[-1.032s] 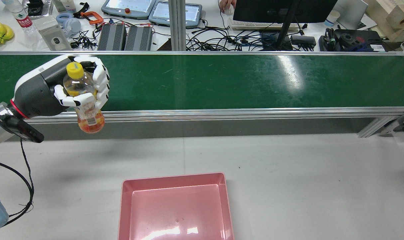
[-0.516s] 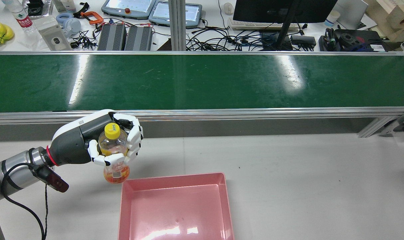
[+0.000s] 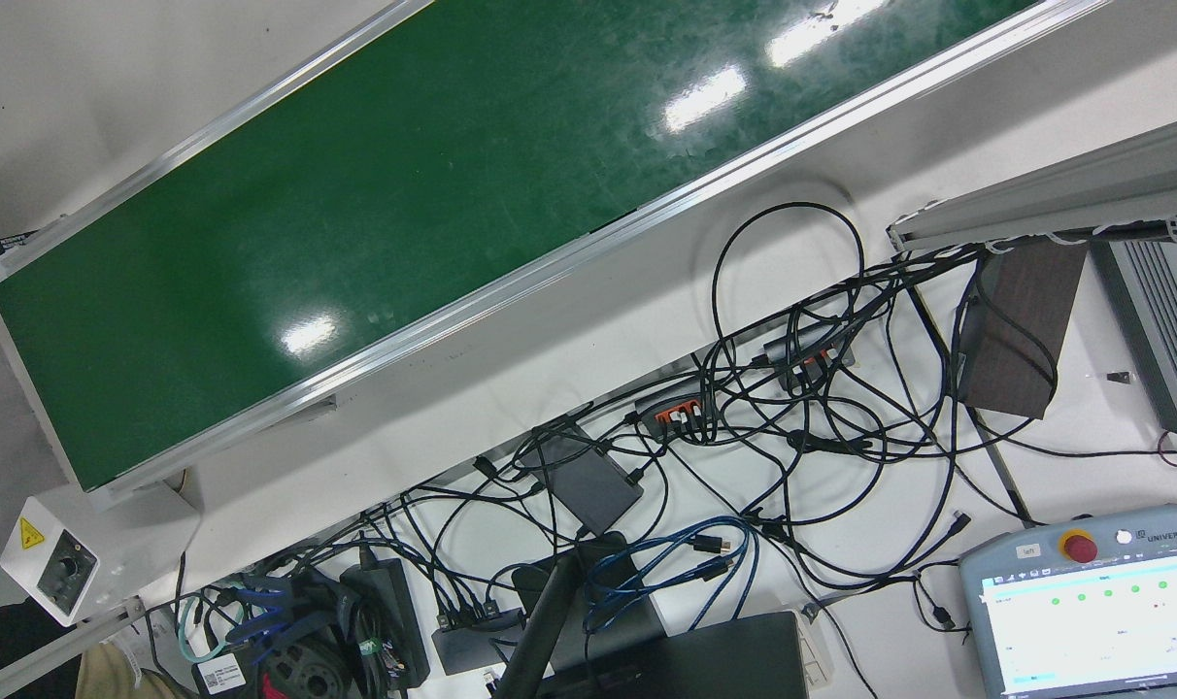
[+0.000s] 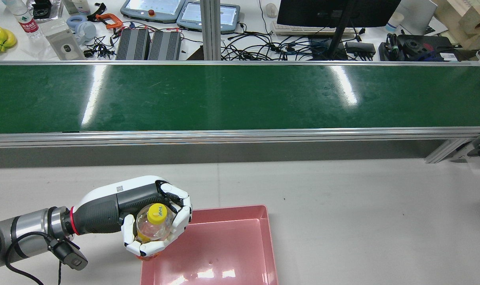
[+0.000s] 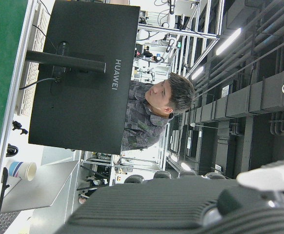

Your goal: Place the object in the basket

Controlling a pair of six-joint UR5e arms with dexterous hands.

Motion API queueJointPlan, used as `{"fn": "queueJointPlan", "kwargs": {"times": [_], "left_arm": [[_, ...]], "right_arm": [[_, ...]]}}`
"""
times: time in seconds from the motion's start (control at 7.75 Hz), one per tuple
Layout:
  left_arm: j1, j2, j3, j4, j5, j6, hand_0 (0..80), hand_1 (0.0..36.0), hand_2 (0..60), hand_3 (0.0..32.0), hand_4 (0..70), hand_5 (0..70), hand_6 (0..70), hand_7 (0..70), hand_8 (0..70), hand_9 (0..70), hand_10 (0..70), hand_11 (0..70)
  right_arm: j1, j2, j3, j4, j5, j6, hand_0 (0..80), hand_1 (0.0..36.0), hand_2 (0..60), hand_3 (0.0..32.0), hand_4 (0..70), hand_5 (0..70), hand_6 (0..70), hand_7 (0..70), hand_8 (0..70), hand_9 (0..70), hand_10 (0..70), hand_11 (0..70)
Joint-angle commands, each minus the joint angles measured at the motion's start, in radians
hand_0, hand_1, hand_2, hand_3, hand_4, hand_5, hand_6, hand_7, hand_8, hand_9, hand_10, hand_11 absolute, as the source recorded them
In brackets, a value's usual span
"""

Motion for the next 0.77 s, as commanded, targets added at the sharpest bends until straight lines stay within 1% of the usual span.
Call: {"fn": "queueJointPlan", "kwargs": {"times": [0.0,0.13,0.26,0.39,0.52,0.65], "left_arm": [[0.056,0.007,-0.009,0.003,0.007,0.013,80.0,4.6,0.0,0.0,70.0,65.9,48.3,70.0,50.4,70.0,53.9,70.0],[0.054,0.015,-0.011,0.006,0.002,0.045,80.0,8.8,0.0,0.0,24.2,52.7,25.2,70.0,32.3,52.1,43.3,62.3],[0.06,0.015,-0.011,0.007,0.007,0.046,80.0,10.8,0.0,0.0,5.7,37.0,13.6,50.9,19.9,35.7,38.0,55.4],[0.075,0.01,-0.011,0.007,0.008,0.041,79.5,11.3,0.0,0.0,0.3,26.8,4.2,23.4,10.4,17.7,29.6,44.7],[0.103,0.006,-0.011,0.006,0.008,0.039,78.6,12.4,0.0,0.0,0.0,11.6,0.0,9.0,0.0,0.4,8.3,14.7],[0.105,0.0,-0.011,0.003,0.008,0.038,78.8,13.0,0.0,0.0,0.0,1.8,0.0,5.7,0.0,0.0,0.6,3.2]], "right_arm": [[0.0,0.0,0.0,0.0,0.0,0.001,0.0,0.0,0.0,0.0,0.0,0.0,0.0,0.0,0.0,0.0,0.0,0.0],[0.0,0.0,0.0,0.0,0.0,0.001,0.0,0.0,0.0,0.0,0.0,0.0,0.0,0.0,0.0,0.0,0.0,0.0],[0.0,0.0,0.0,0.0,0.0,0.001,0.0,0.0,0.0,0.0,0.0,0.0,0.0,0.0,0.0,0.0,0.0,0.0],[0.0,0.0,0.0,0.0,0.0,0.001,0.0,0.0,0.0,0.0,0.0,0.0,0.0,0.0,0.0,0.0,0.0,0.0],[0.0,0.0,0.0,0.0,0.0,-0.001,0.0,0.0,0.0,0.0,0.0,0.0,0.0,0.0,0.0,0.0,0.0,0.0],[0.0,0.0,0.0,0.0,0.0,0.0,0.0,0.0,0.0,0.0,0.0,0.0,0.0,0.0,0.0,0.0,0.0,0.0]]}}
